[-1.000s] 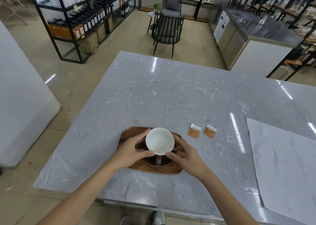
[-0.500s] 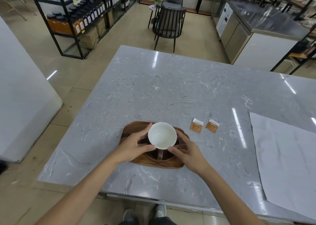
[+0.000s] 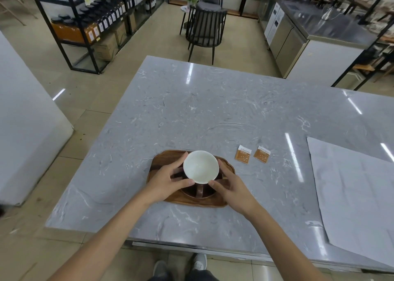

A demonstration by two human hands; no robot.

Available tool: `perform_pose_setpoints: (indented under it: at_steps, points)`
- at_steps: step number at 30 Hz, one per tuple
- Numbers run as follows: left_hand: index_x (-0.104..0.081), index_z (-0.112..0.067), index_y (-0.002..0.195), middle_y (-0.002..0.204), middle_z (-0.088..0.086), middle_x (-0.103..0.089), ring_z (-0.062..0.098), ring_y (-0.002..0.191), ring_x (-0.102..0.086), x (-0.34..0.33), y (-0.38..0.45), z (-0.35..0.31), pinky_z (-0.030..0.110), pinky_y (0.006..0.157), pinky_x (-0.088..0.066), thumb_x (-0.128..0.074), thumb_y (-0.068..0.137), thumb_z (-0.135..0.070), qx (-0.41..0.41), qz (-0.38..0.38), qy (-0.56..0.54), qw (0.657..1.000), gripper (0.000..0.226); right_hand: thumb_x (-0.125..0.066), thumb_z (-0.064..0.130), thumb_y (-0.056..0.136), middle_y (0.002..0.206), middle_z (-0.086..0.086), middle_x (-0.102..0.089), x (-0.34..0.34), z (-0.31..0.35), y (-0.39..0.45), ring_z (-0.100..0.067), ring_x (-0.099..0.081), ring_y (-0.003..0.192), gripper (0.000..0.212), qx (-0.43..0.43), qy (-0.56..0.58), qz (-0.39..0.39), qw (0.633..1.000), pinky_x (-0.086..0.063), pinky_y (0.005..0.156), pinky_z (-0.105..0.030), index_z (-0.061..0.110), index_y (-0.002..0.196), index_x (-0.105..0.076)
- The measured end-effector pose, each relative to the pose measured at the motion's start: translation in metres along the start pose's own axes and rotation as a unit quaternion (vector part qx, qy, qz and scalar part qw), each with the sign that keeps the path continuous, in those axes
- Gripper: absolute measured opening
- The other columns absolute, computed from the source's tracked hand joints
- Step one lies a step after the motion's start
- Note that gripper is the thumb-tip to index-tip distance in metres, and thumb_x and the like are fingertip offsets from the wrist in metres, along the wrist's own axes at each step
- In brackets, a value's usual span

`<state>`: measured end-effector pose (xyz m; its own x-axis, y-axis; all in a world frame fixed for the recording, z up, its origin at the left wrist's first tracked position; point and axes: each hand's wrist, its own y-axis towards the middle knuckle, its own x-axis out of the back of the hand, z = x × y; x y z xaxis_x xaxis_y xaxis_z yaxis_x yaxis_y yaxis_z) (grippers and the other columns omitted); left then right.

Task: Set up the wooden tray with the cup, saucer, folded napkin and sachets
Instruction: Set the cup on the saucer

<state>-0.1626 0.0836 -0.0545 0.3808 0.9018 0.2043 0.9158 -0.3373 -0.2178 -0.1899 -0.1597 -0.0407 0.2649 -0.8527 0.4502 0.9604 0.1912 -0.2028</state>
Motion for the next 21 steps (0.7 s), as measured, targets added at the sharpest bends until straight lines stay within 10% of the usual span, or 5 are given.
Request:
perform_pose_setpoints:
  at_steps: [7, 15, 21]
  points:
    - [-0.028, -0.039, 0.156, 0.158, -0.017, -0.039, 0.006, 0.14, -0.044, 0.008, 0.0, -0.013, 0.035, 0.117, -0.038, -0.078, 0.082, -0.044, -0.002, 0.001, 0.099, 0.995, 0.089, -0.069, 0.035, 0.095, 0.121, 0.027, -0.066, 0.004, 0.005, -0.009, 0.001, -0.071, 0.1, 0.054, 0.017, -0.008, -0.038, 0.999, -0.055, 0.082, -0.014, 0.06, 0.136, -0.043]
    - [-0.064, -0.019, 0.13, 0.131, -0.003, -0.062, 0.023, 0.131, -0.047, -0.037, -0.01, -0.04, 0.039, 0.111, -0.041, -0.069, 0.09, -0.021, -0.222, -0.153, 0.321, 0.908, 0.041, -0.068, 0.027, 0.097, 0.129, 0.004, -0.063, 0.035, -0.037, -0.046, -0.01, -0.064, 0.112, 0.028, -0.017, -0.064, -0.118, 0.991, -0.053, 0.079, -0.009, 0.021, 0.125, -0.068]
    - [-0.066, -0.021, 0.125, 0.128, -0.009, -0.065, 0.014, 0.139, -0.039, -0.143, -0.006, -0.061, 0.029, 0.112, -0.035, -0.06, 0.094, -0.03, -0.273, -0.061, 0.295, 0.914, 0.033, -0.066, 0.023, 0.098, 0.127, 0.004, -0.065, 0.078, -0.075, -0.088, -0.016, -0.059, 0.121, 0.022, -0.015, -0.136, -0.147, 0.98, -0.054, 0.095, -0.037, 0.019, 0.119, -0.072]
